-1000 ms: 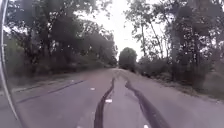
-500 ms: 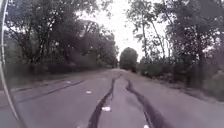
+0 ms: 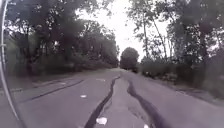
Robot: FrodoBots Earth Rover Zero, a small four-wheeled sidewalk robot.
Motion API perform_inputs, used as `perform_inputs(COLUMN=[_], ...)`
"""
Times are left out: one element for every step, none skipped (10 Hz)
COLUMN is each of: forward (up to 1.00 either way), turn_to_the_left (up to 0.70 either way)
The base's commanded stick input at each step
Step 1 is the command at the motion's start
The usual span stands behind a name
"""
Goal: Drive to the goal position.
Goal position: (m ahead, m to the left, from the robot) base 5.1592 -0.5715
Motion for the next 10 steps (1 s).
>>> perform_inputs(forward=[0.70,0.70,0.70,0.70,0.70,0.70,0.70,0.70,0.70,0.70], turn_to_the_left=[0.00,0.00,0.00,0.00,0.00,0.00,0.00,0.00,0.00,0.00])
